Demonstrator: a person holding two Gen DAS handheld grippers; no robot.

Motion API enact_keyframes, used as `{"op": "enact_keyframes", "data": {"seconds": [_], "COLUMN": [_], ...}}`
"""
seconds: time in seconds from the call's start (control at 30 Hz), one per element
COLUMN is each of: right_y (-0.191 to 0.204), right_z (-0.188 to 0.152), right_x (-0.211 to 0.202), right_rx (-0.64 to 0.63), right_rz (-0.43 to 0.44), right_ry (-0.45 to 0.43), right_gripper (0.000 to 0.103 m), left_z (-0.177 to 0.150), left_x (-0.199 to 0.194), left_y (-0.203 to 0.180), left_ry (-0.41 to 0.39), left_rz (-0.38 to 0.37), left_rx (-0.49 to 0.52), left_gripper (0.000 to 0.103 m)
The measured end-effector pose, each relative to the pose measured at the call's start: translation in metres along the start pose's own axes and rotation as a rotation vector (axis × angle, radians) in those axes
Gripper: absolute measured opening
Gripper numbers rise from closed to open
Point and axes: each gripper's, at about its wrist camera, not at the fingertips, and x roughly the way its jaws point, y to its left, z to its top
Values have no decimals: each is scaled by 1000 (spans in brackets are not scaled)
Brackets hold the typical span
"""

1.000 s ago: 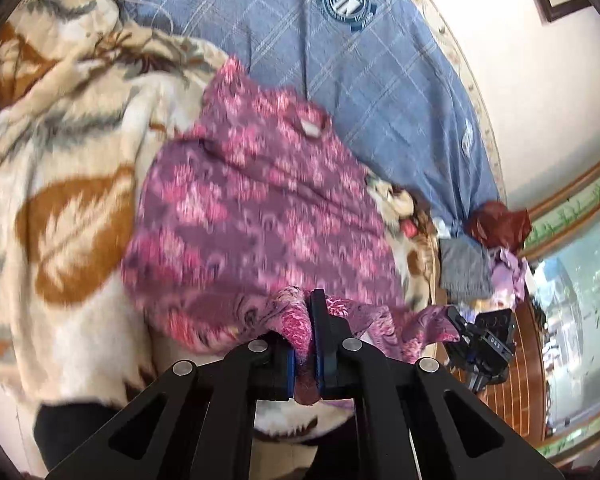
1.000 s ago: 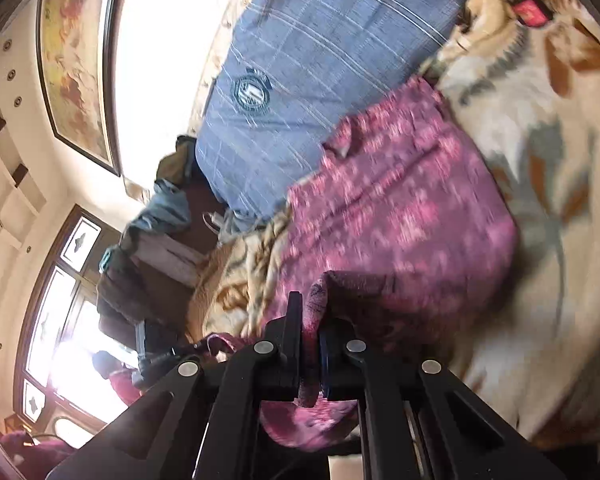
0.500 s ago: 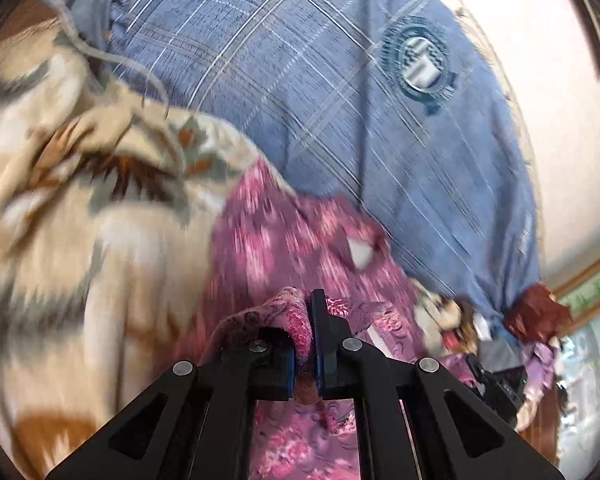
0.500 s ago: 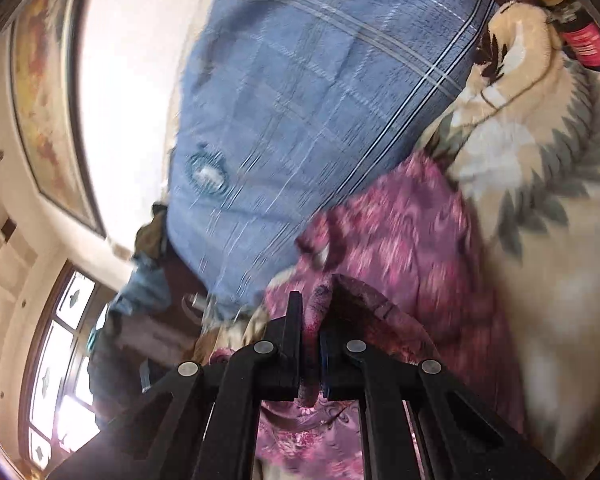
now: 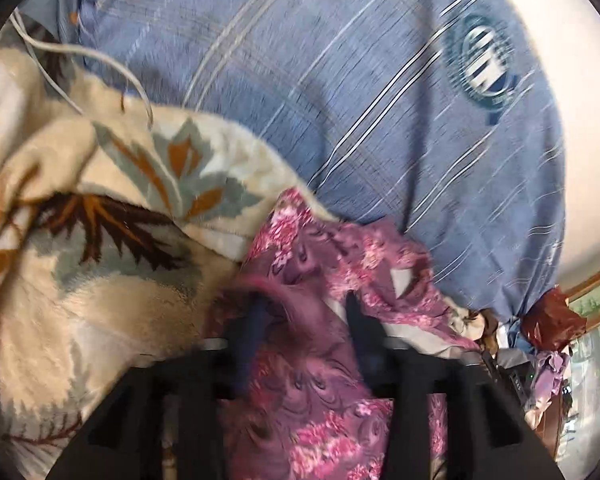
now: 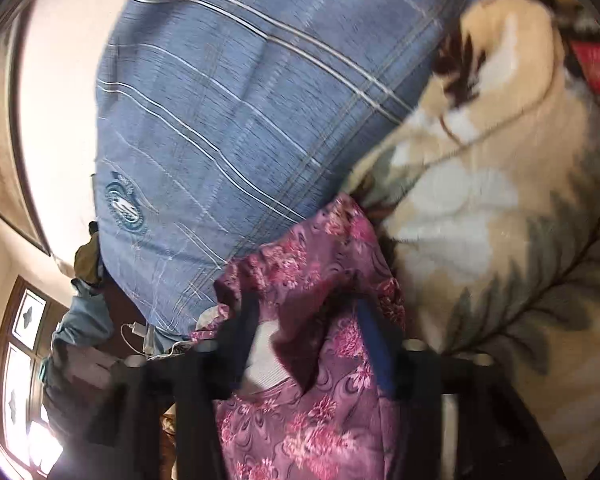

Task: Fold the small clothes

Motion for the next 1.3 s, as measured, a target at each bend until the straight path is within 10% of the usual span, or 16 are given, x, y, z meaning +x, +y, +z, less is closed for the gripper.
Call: {"op": "enact_keyframes", "data": {"seconds": [0.57, 0.87, 0.93, 1.0, 1.03, 1.3], "right_y": [39, 69, 66, 67, 67, 81], "right_z": [-4, 8, 8, 5, 3, 41], "right_x": [21, 76, 89, 95, 93, 32], "right_rx": [-576, -808, -779, -783, -786, -579], "right_rz": [-375, -383, -364, -385, -393, -314], "right_ry": [221, 228, 288, 306, 298, 11], "right_gripper": [63, 62, 42, 6, 4, 4], "left_z": [-4, 14, 14, 12, 12, 29], "left_x": [14, 61, 67, 65, 63, 47], "left_y": [-18, -13, -11, -11, -12, -40], "left_ry": [92, 147, 157, 119, 103, -89], "left_rz": [166, 176, 148, 154, 161, 156], "left_rx": [215, 162, 154, 166, 169, 167], "left_gripper": [56, 55, 52, 21, 5, 5]}}
